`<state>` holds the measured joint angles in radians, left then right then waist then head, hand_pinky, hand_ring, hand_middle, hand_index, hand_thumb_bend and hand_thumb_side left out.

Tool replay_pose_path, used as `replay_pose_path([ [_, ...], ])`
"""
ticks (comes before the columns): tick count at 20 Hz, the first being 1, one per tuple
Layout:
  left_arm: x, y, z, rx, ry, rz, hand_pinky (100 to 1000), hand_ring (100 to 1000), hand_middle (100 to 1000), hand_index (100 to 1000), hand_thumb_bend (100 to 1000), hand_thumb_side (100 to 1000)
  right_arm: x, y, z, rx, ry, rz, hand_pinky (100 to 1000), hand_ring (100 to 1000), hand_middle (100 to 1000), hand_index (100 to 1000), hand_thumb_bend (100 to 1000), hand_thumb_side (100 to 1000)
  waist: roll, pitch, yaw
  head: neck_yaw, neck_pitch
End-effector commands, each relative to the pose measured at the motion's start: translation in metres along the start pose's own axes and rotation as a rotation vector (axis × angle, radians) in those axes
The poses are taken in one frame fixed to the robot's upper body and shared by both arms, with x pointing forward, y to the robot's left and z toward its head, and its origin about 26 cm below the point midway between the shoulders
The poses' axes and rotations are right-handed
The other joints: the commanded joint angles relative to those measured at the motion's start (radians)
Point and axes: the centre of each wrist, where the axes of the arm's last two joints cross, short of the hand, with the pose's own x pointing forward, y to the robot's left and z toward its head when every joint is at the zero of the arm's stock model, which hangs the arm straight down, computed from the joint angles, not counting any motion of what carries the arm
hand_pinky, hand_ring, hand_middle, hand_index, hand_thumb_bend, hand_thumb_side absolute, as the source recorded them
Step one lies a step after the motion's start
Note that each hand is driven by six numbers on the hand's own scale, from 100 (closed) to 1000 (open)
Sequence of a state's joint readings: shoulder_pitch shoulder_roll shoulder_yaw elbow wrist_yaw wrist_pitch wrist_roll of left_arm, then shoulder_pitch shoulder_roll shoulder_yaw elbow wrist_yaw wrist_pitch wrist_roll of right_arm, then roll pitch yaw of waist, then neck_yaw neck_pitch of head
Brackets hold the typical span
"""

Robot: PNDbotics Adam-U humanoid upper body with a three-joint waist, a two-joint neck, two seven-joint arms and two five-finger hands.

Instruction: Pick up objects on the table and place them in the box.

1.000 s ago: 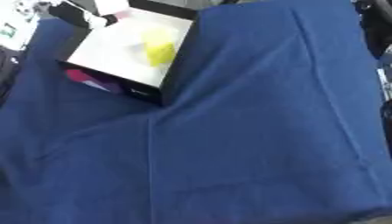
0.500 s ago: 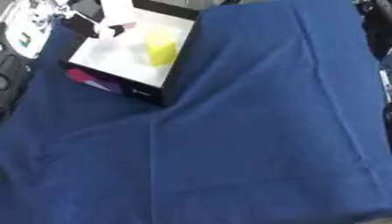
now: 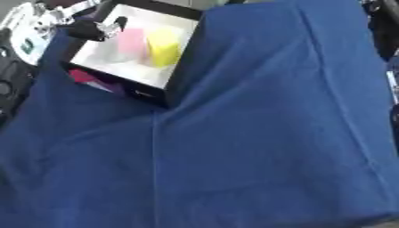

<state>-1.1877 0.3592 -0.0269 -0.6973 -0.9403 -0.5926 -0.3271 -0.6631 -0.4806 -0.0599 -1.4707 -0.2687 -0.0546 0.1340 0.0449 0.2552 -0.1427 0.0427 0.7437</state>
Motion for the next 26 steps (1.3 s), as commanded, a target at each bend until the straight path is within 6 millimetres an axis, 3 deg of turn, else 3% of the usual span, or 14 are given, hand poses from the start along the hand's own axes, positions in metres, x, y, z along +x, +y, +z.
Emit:
replay_pose_path([
  [1,-0.003,0.019,0.005,0.052,0.007,-0.004,1000,1000,1000,1000,100,848,0.014,-0.005,-0.005,0.003,-0.04,0.022,1000,1000,1000,901,100,470,-0.005,-0.009,0.001,0.003,0.0],
  [2,-0.003,0.021,0.006,0.076,0.008,0.011,1000,979,1000,986,100,818,0.014,-0.005,-0.005,0.002,-0.039,0.021,1000,1000,1000,901,100,470,-0.006,-0.011,0.001,0.003,0.002],
  [5,-0.003,0.035,0.011,0.222,0.019,0.078,891,851,875,906,100,680,0.013,-0.006,-0.004,-0.002,-0.035,0.024,1000,1000,1000,901,100,470,-0.006,-0.017,0.005,0.0,0.011],
  [10,-0.001,0.071,0.027,0.408,-0.026,0.181,887,836,856,879,100,628,0.012,-0.012,0.0,-0.018,-0.026,0.032,1000,1000,1000,900,100,470,-0.006,-0.034,0.023,-0.013,0.025],
  [17,-0.002,0.126,0.082,0.527,-0.133,0.242,896,838,866,886,100,613,0.009,-0.023,0.008,-0.053,-0.007,0.054,1000,1000,1000,899,100,470,-0.005,-0.058,0.062,-0.046,0.026],
  [26,0.005,0.137,0.158,0.594,-0.138,0.306,893,832,863,884,100,586,0.005,-0.03,0.016,-0.086,0.007,0.059,1000,1000,1000,898,100,470,-0.02,-0.087,0.102,-0.095,0.026],
])
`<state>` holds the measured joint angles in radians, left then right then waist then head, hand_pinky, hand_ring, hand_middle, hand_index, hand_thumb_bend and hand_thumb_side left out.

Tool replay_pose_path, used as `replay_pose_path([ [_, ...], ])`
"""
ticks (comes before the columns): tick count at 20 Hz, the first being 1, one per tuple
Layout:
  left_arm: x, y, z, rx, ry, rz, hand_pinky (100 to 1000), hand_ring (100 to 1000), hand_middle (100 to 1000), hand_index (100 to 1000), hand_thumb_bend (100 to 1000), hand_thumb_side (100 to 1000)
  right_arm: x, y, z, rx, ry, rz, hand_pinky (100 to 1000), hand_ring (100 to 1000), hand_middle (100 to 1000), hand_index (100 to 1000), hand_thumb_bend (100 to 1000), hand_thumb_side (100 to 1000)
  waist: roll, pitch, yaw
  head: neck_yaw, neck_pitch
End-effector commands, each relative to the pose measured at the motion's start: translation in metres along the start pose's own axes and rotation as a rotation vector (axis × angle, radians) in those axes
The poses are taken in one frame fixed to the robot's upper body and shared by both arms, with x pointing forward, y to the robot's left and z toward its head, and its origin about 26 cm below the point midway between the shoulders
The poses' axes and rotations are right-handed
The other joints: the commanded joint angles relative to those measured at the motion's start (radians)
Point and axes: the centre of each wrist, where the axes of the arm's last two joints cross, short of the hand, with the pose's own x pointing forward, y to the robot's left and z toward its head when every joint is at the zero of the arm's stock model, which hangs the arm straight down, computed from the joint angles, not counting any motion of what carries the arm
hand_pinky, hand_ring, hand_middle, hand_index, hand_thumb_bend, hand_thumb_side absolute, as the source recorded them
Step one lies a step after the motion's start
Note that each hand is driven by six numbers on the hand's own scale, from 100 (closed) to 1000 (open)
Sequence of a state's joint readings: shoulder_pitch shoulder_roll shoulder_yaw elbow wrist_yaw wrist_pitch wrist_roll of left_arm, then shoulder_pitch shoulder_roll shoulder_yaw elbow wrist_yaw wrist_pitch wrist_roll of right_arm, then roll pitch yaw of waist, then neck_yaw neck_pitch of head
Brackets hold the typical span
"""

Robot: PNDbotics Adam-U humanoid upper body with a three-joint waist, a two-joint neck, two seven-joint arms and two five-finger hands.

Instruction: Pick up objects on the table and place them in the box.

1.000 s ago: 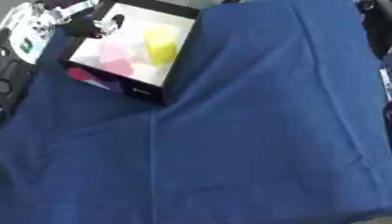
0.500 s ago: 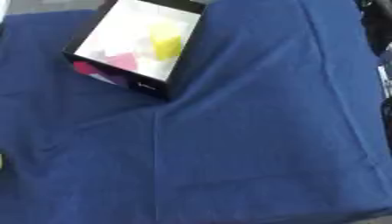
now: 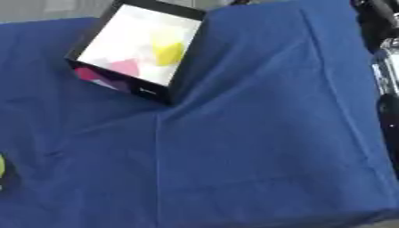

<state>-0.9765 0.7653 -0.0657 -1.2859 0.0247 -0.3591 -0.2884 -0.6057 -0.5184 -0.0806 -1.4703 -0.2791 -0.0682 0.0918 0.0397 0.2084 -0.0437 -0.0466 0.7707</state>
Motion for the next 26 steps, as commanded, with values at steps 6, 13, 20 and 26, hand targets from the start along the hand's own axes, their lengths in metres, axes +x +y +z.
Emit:
replay_pose_path([
  [6,0.014,0.042,0.068,0.0,0.091,-0.095,887,826,860,901,100,614,0.012,-0.017,-0.001,-0.023,-0.028,0.04,1000,1000,1000,898,100,470,-0.018,-0.042,0.018,-0.011,-0.001],
  [13,0.018,0.036,0.132,-0.134,0.155,-0.221,868,825,859,898,100,676,0.012,-0.023,0.003,-0.043,-0.032,0.052,1000,1000,1000,897,100,470,-0.031,-0.035,0.029,-0.032,-0.001],
  [20,0.016,0.02,0.165,-0.261,0.229,-0.277,851,814,858,895,100,695,0.006,-0.027,0.009,-0.055,-0.013,0.059,1000,1000,1000,897,100,470,-0.036,-0.042,0.04,0.01,-0.001],
  [26,0.012,0.014,0.183,-0.317,0.279,-0.274,848,804,851,891,100,690,0.003,-0.031,0.014,-0.068,-0.003,0.068,1000,1000,1000,896,100,470,-0.037,-0.052,0.047,0.078,-0.001],
])
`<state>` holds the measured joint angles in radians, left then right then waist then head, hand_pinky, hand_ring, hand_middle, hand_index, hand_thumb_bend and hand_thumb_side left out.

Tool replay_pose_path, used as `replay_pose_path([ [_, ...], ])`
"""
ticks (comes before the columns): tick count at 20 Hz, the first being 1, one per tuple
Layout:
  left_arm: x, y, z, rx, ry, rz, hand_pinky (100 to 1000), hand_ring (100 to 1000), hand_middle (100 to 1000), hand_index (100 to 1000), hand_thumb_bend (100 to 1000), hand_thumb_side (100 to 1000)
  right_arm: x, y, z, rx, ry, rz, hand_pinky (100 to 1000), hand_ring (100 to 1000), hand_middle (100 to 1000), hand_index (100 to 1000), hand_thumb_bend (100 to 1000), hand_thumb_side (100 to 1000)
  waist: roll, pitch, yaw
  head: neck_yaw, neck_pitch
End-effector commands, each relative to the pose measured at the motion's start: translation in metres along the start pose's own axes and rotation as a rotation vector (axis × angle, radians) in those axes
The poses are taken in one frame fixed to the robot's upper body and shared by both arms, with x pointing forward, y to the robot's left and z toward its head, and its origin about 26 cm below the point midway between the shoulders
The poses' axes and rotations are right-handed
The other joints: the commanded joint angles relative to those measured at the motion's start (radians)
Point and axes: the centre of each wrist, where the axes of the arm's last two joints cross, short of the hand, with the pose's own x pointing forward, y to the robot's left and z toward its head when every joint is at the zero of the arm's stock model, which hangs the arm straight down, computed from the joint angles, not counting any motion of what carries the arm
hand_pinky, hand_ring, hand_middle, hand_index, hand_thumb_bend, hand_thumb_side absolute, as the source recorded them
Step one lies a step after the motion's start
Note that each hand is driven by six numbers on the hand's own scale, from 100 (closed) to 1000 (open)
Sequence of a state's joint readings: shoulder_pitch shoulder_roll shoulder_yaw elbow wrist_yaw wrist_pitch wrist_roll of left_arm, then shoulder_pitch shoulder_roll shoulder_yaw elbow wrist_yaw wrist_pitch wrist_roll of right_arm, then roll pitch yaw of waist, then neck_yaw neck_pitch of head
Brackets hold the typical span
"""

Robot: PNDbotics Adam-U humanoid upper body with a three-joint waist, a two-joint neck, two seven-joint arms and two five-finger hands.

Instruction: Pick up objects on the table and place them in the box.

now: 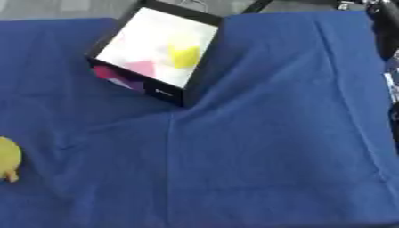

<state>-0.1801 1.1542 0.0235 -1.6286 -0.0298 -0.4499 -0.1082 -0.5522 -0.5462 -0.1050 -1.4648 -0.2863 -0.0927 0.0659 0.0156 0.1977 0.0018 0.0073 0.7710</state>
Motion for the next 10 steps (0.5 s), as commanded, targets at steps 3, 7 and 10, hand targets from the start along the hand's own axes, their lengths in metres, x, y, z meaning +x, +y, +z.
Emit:
replay_pose_path([
  [3,0.001,0.012,0.006,-0.026,0.012,-0.048,848,802,850,890,100,692,0.01,-0.017,0.0,-0.018,-0.024,0.049,1000,1000,1000,896,100,470,-0.014,-0.048,0.006,0.035,-0.001],
  [7,-0.002,0.004,0.012,-0.068,0.021,-0.035,844,797,843,882,100,699,0.007,-0.02,0.005,-0.024,-0.011,0.053,1000,1000,1000,896,100,470,-0.014,-0.06,0.009,0.036,-0.001],
  [10,-0.004,0.0,0.016,-0.097,0.029,-0.028,842,796,844,888,100,709,0.005,-0.021,0.008,-0.028,-0.003,0.054,1000,1000,1000,895,100,470,-0.014,-0.068,0.01,0.033,-0.001],
])
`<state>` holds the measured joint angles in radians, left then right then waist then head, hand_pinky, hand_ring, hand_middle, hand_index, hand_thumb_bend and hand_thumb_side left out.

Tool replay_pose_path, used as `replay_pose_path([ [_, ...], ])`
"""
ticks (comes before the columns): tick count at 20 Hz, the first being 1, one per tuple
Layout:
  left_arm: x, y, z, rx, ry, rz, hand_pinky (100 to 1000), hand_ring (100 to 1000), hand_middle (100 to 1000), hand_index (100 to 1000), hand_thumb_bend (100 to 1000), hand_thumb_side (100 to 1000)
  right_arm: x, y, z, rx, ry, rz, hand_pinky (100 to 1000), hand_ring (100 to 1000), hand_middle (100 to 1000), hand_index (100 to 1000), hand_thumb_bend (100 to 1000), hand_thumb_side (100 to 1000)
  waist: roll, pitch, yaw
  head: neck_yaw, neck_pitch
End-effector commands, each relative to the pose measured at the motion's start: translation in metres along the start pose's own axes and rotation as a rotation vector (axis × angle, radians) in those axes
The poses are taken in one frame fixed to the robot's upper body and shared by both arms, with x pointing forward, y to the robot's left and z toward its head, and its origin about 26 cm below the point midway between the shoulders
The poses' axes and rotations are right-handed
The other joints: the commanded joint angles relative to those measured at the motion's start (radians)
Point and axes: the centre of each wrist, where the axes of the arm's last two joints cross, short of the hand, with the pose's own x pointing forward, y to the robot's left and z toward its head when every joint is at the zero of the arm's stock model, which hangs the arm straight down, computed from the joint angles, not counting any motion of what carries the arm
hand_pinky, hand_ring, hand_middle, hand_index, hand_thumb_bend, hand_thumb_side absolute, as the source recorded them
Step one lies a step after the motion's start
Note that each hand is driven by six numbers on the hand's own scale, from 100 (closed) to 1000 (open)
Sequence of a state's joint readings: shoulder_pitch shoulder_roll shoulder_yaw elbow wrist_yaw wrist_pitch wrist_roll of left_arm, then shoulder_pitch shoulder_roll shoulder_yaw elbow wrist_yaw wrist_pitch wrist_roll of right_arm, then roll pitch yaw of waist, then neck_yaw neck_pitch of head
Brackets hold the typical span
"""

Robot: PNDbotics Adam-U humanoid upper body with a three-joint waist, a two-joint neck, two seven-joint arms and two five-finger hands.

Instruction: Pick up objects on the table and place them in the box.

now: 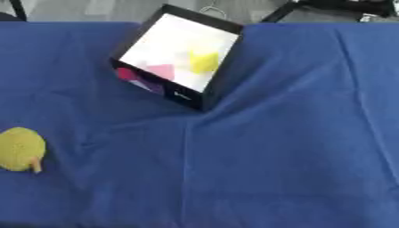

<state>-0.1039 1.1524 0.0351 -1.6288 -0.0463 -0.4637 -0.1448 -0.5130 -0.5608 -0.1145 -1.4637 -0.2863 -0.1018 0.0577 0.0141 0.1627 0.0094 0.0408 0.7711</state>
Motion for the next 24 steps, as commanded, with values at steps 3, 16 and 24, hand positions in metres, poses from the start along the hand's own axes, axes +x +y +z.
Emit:
replay_pose_path([
  [3,0.002,0.011,0.005,-0.059,-0.01,-0.058,843,802,855,902,100,718,0.012,-0.015,-0.002,-0.011,-0.029,0.041,1000,1000,1000,895,100,470,-0.012,-0.039,0.004,-0.013,-0.001],
  [16,0.011,-0.009,0.015,-0.49,-0.048,-0.255,896,860,854,889,162,431,0.007,-0.022,0.004,-0.011,-0.014,0.069,1000,1000,1000,894,100,470,-0.012,-0.035,0.012,-0.039,-0.001],
  [24,0.005,-0.027,0.022,-0.648,0.041,-0.3,887,868,856,895,303,419,0.004,-0.022,0.006,-0.008,-0.003,0.072,1000,1000,1000,894,100,470,-0.008,-0.031,0.007,-0.037,-0.001],
])
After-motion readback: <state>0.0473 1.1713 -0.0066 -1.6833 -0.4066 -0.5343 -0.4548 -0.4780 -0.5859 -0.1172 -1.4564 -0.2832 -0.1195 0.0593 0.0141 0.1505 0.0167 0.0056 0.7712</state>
